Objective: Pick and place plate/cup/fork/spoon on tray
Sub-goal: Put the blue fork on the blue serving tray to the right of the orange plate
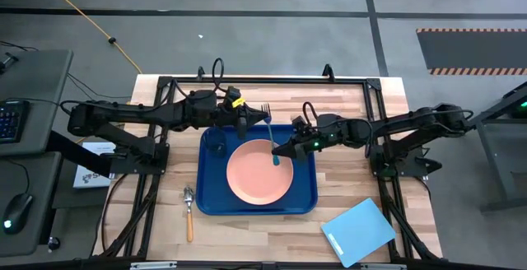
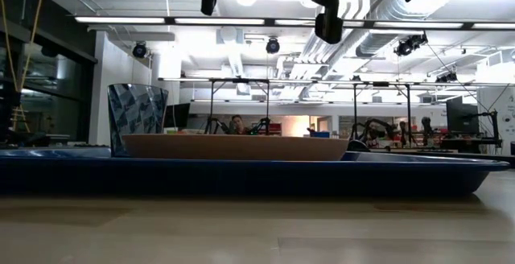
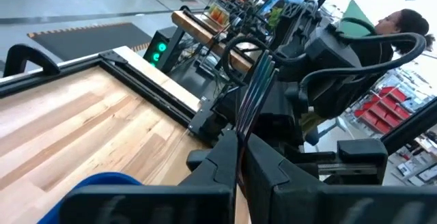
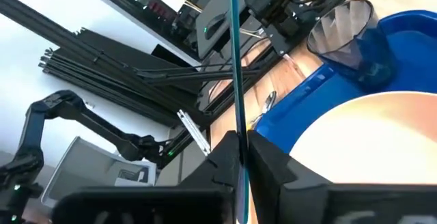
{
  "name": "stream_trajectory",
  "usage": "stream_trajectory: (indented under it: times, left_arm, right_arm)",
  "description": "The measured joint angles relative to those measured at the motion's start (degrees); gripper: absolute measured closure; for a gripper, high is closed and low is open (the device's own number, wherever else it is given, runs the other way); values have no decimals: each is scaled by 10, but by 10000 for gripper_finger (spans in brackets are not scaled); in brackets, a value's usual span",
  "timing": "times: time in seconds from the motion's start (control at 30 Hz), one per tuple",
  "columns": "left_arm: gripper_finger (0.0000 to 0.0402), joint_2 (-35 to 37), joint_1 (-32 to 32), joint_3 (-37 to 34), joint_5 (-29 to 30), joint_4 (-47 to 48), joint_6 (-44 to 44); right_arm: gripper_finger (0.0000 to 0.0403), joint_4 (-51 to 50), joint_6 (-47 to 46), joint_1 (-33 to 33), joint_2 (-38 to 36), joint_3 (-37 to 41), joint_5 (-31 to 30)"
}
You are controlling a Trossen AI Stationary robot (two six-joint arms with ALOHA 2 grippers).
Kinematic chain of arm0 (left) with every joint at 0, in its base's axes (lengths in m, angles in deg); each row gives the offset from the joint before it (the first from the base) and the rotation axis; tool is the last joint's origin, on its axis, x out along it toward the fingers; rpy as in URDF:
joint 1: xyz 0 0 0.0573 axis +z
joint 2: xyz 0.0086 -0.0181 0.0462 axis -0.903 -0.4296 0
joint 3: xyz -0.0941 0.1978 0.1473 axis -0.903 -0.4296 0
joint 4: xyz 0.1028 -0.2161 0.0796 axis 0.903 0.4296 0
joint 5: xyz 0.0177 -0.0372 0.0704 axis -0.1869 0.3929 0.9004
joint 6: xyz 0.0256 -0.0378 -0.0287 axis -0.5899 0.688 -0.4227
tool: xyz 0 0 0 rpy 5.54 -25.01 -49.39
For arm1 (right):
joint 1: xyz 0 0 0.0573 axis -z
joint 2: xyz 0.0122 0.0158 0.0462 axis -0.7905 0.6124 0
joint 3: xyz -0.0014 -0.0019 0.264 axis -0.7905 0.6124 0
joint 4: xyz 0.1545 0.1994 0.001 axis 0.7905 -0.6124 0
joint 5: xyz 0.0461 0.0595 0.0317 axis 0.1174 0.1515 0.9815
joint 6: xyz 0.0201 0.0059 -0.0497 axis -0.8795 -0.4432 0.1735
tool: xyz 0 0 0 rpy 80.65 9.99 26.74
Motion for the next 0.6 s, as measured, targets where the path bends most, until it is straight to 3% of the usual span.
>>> stream_trajectory:
  times: [0.2,0.4,0.6]
  left_arm:
    - [378,0,2,0,0,-2,-1]
    - [316,11,17,0,-20,-4,1]
    - [248,64,43,0,-44,2,-8]
  right_arm:
    - [398,-2,0,6,-5,0,26]
    - [401,-23,8,15,-36,0,27]
    - [402,-160,32,36,-106,0,11]
